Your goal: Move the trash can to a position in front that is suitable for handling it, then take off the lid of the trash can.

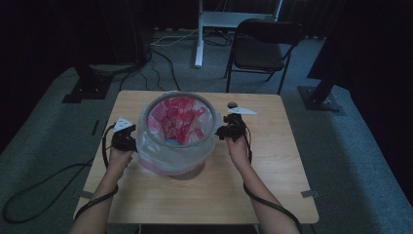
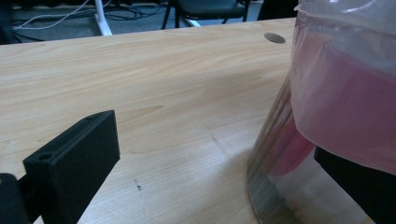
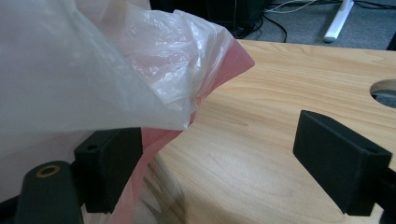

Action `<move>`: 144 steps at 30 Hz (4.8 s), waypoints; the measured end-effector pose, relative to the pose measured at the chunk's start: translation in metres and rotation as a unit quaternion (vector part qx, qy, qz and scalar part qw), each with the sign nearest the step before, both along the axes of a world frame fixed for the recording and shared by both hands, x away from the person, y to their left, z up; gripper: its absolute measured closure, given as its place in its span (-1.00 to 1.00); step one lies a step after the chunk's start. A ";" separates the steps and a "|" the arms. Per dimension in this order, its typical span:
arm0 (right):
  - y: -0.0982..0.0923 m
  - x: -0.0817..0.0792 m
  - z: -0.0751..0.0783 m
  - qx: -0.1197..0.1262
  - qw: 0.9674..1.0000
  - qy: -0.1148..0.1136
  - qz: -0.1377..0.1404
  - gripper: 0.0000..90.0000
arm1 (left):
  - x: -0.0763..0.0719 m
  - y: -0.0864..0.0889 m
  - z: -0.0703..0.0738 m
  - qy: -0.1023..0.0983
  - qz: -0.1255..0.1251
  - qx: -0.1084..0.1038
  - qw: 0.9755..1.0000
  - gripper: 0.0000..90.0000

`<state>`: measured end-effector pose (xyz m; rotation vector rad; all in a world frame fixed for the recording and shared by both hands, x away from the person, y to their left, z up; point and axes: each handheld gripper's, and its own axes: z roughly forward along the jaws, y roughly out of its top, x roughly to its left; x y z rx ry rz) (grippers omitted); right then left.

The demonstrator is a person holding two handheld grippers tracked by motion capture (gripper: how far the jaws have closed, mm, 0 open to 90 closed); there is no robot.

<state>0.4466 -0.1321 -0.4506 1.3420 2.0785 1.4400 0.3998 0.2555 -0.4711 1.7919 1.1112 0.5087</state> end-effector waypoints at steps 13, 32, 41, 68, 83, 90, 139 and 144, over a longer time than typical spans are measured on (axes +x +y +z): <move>-0.013 -0.020 0.000 0.006 1.000 0.008 -0.009 -0.66 | -0.013 -0.011 0.000 0.001 -0.017 -0.001 1.000 -1.00; -0.027 -0.058 -0.003 0.010 1.000 0.002 -0.023 -0.65 | -0.035 -0.023 0.001 0.002 -0.047 0.004 0.999 -1.00; -0.032 -0.075 -0.006 0.020 0.999 0.006 -0.025 -0.65 | -0.046 -0.026 0.001 0.002 -0.056 0.007 0.998 -1.00; -0.043 -0.117 -0.009 0.042 0.999 0.012 -0.023 -0.64 | -0.071 -0.034 0.003 0.003 -0.080 0.015 0.997 -1.00; -0.067 -0.116 -0.011 0.039 0.999 0.010 0.009 -0.69 | -0.080 -0.019 -0.013 0.017 -0.083 -0.001 0.996 -1.00; -0.097 -0.114 -0.017 0.013 0.999 0.003 0.032 -0.66 | -0.095 -0.002 -0.024 0.031 -0.075 0.004 0.997 -1.00; -0.174 -0.127 -0.028 0.056 0.996 -0.050 0.052 -0.75 | -0.120 0.023 -0.061 0.066 -0.083 -0.006 0.994 -1.00; -0.172 -0.123 -0.009 0.062 0.994 -0.066 0.058 -0.75 | -0.119 0.022 -0.063 0.069 -0.086 -0.005 0.994 -1.00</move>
